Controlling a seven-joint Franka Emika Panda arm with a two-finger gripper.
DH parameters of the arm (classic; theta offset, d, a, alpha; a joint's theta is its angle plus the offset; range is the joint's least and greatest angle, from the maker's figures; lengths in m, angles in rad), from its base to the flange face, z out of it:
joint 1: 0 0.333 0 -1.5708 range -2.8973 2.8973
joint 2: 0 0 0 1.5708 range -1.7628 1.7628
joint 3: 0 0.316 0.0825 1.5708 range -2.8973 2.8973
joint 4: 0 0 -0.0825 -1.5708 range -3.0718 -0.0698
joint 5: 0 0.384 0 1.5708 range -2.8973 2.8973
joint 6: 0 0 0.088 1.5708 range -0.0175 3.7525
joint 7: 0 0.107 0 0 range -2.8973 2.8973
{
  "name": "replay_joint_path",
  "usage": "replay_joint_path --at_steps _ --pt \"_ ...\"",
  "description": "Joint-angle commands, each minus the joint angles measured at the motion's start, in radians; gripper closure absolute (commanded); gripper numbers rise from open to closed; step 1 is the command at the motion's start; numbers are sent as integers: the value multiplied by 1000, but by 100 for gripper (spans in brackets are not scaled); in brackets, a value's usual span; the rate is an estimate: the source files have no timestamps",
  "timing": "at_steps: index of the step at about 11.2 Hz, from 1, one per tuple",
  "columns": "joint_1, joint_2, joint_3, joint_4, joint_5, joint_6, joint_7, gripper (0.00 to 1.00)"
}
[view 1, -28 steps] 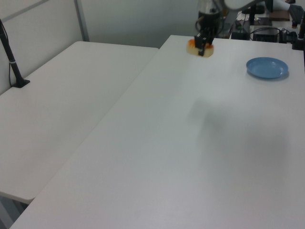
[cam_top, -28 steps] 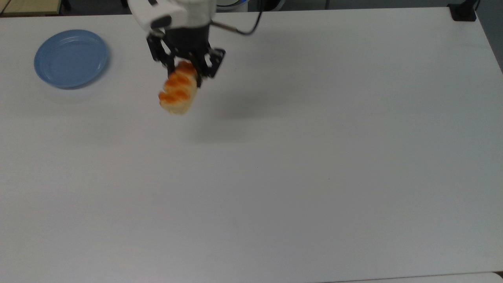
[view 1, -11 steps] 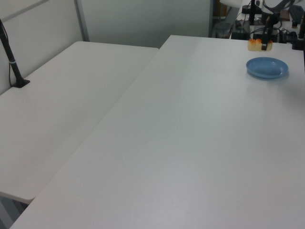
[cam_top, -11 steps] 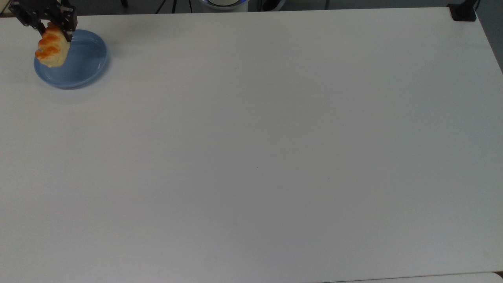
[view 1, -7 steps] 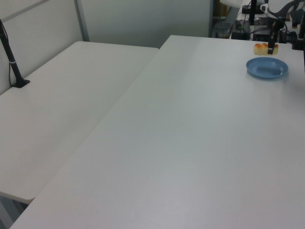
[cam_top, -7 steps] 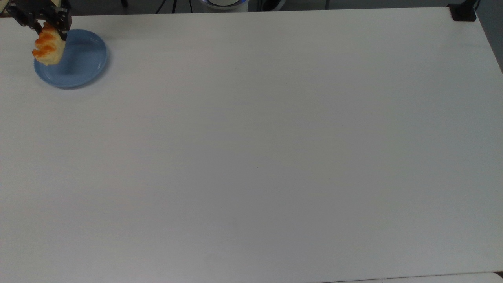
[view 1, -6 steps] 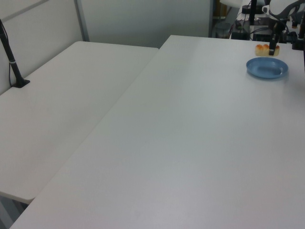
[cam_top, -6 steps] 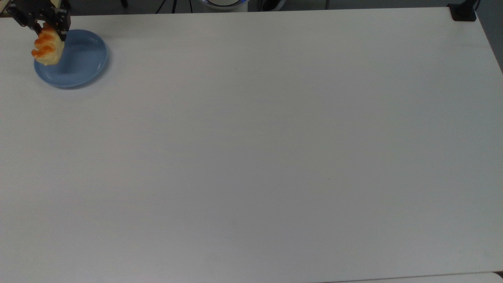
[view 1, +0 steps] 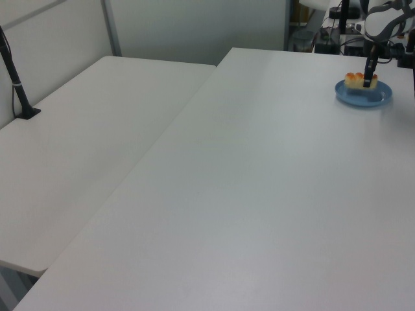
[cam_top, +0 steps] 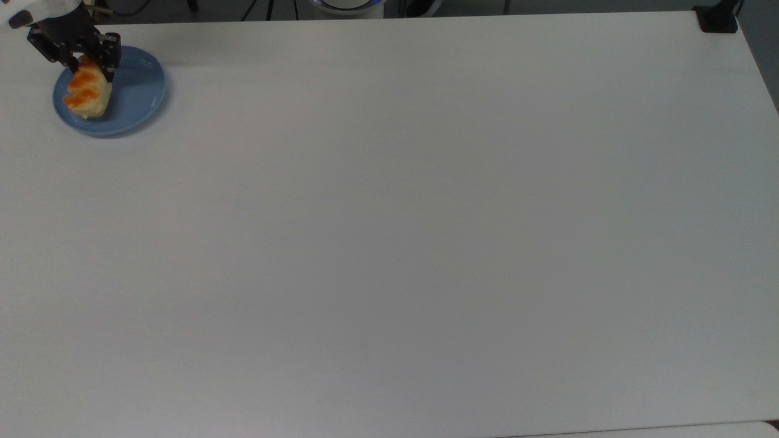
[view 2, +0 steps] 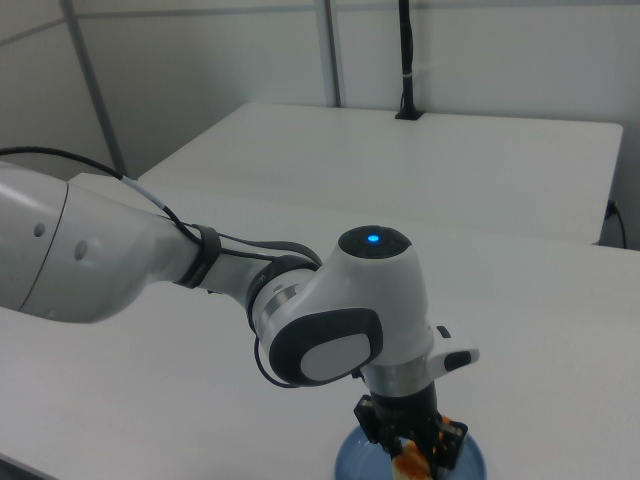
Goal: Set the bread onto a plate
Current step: 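Lower the bread roll onto the blue plate and open the gripper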
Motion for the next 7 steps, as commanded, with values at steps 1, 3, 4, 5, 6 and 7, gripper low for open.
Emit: replay_joint_path --at_steps 1,3,4,5,6,7 --pt "17 -8 -5 -15 -7 21 -5 8" --pt "17 -8 -5 -14 -7 21 -4 2" --pt "17 -9 -5 -14 -7 18 -7 1" --pt "17 -15 -5 -6 -6 6 -2 0" --pt "17 -28 -3 -2 -4 -26 7 0" --pt "26 -52 5 39 9 -110 15 0"
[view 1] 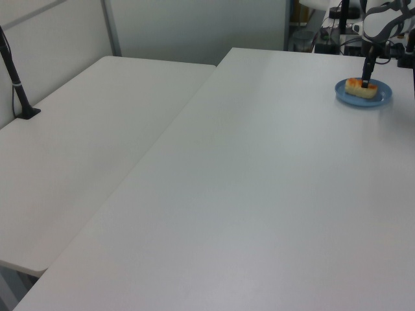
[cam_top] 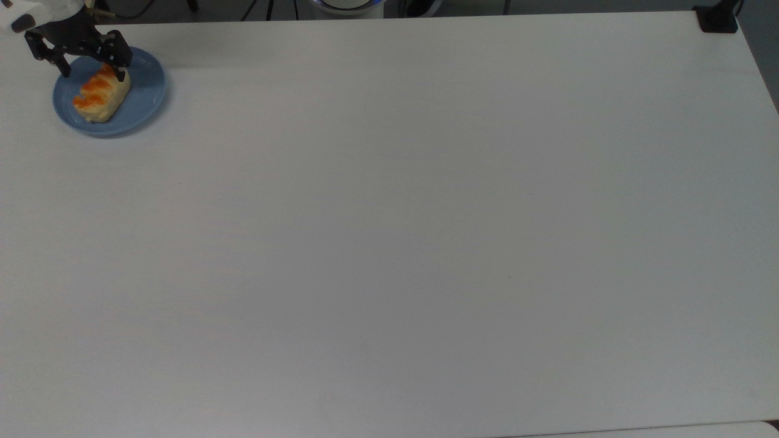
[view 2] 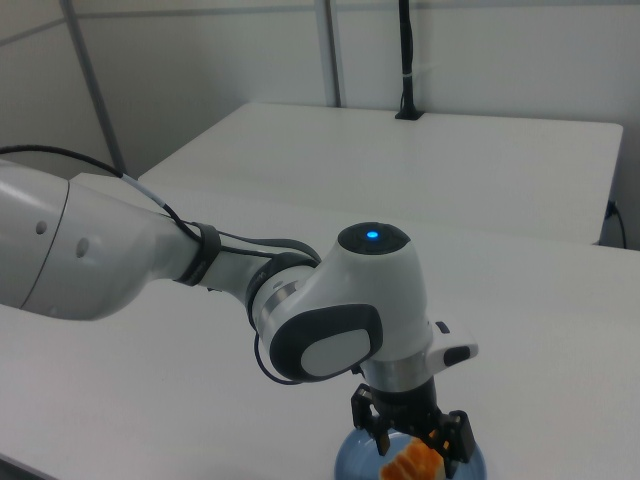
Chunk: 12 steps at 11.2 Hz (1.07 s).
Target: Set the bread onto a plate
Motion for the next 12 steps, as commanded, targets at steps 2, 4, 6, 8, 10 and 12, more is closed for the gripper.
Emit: replay_joint_path --at_steps 2,4,6,8,10,12 --pt "86 -61 6 217 63 -377 127 0" --pt "159 -66 5 341 191 -495 319 0" --pt "265 -89 4 407 207 -527 564 0" --pt "380 -84 -5 479 206 -523 764 0" --pt "506 -89 -9 520 163 -527 825 0" --pt "586 -109 -9 540 106 -553 802 0"
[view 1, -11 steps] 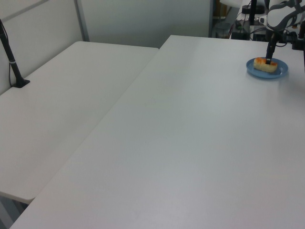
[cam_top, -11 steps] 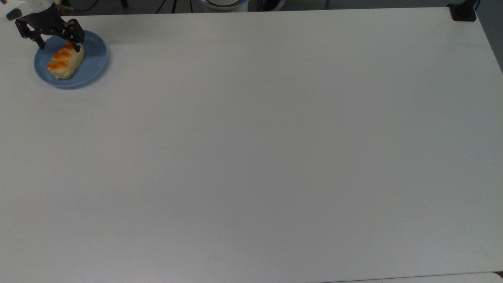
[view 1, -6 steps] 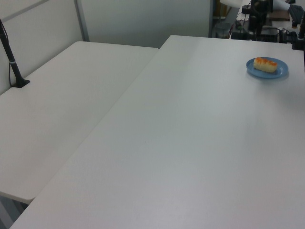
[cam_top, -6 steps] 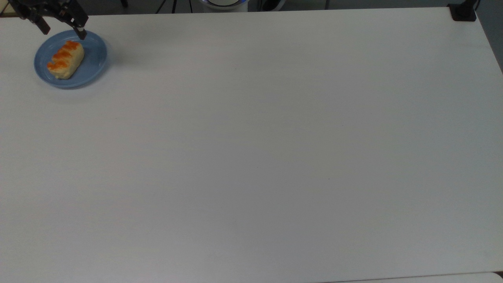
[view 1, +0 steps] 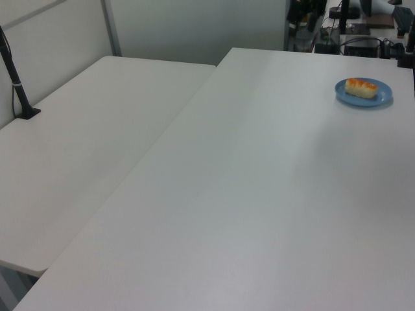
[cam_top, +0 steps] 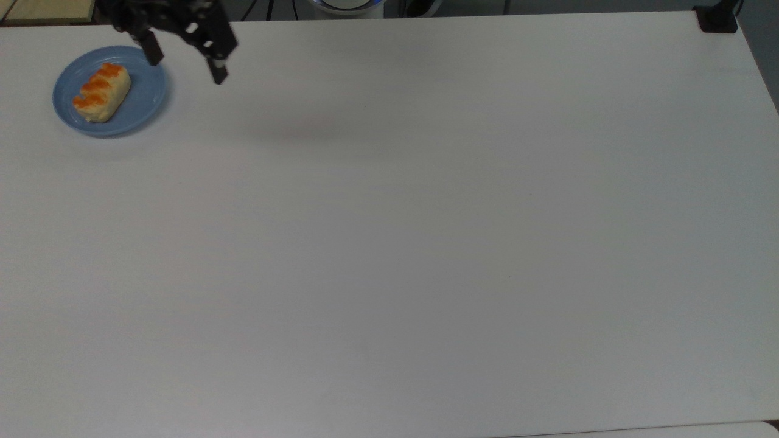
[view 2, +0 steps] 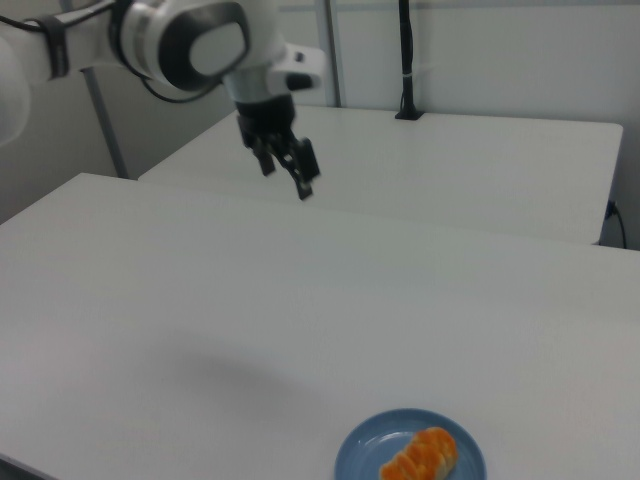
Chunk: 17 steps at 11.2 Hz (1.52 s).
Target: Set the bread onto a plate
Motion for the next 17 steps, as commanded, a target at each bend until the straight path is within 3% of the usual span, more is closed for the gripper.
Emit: replay_joint_path --at_steps 1,3,7,14,17 --pt "119 -16 -23 45 -83 -99 -59 0" --pt "183 -16 -23 42 -143 -124 -133 0" --pt "200 -18 -9 7 -179 -126 -181 0" --pt "206 -33 -20 0 -159 -134 -178 0" --pt "234 -68 -42 -46 -157 -97 -172 0"
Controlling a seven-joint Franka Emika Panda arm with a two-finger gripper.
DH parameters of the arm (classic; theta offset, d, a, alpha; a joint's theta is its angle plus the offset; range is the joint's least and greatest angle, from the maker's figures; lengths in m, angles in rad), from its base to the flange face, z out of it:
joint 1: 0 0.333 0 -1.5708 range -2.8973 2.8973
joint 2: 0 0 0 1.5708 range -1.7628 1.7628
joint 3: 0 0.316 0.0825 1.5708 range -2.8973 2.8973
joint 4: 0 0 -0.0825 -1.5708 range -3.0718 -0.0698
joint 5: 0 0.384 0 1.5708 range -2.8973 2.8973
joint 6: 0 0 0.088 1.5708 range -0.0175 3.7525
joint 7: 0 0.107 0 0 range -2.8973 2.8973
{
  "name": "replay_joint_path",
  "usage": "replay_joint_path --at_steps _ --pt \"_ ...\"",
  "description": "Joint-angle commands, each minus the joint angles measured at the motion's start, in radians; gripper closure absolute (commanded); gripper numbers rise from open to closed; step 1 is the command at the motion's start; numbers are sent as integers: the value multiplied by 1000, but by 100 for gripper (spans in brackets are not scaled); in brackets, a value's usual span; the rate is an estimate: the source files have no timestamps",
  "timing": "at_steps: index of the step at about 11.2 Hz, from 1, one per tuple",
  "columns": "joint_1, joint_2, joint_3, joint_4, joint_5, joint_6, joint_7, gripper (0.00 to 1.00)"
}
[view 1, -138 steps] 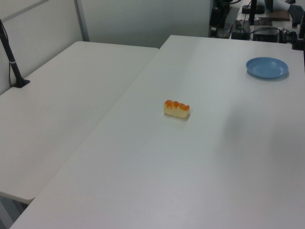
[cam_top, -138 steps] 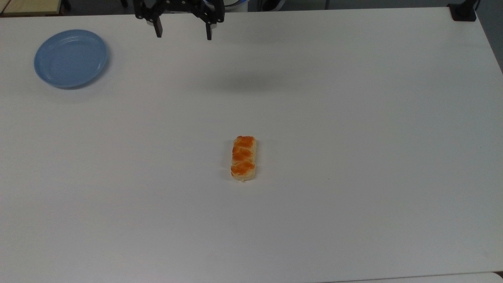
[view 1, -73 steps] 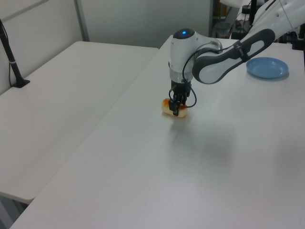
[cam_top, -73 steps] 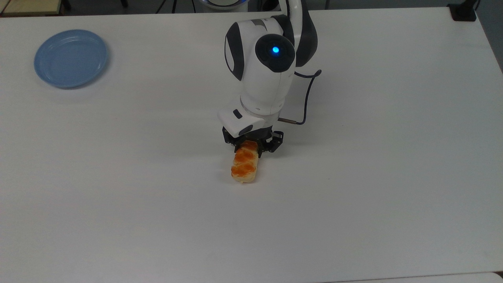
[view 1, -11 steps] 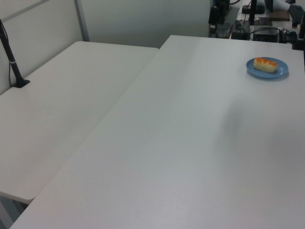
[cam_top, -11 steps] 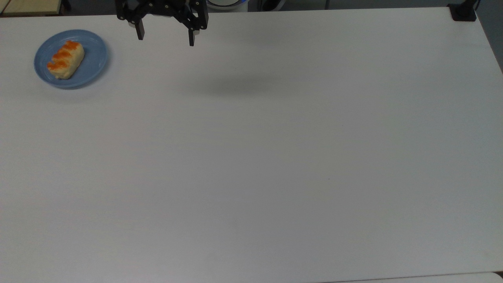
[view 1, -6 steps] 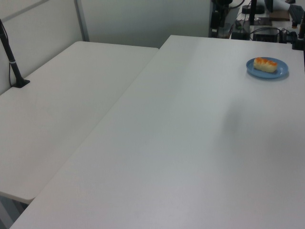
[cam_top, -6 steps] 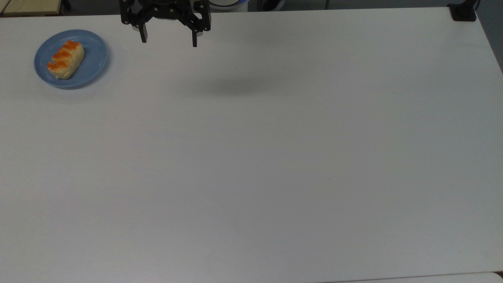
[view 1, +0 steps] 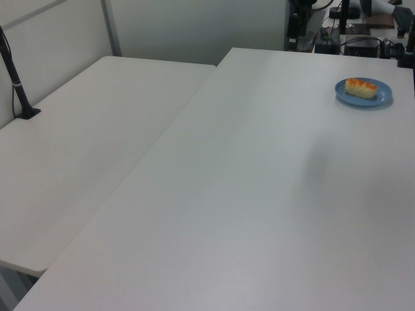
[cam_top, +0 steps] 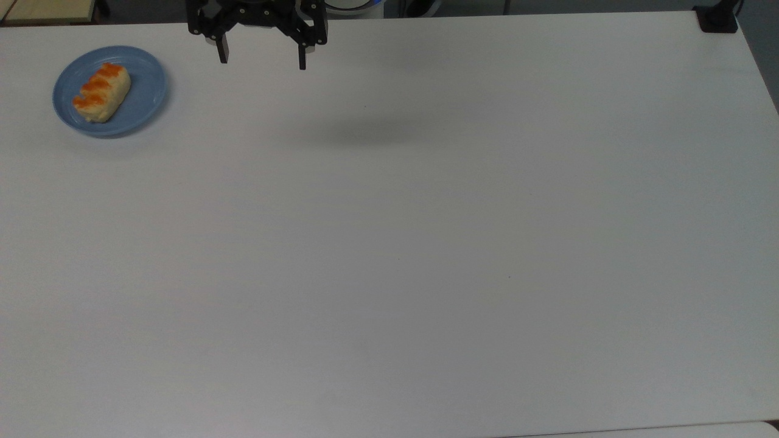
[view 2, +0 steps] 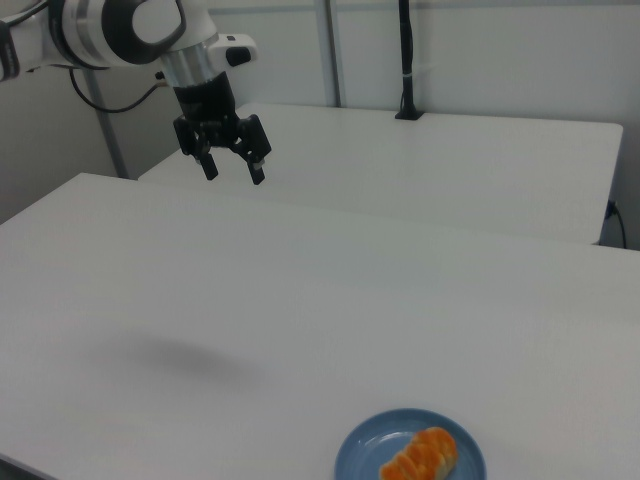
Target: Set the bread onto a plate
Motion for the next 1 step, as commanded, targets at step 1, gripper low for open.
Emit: replay_joint_path --at_steps 1 --pt "32 -55 -33 -68 3 28 -13 0"
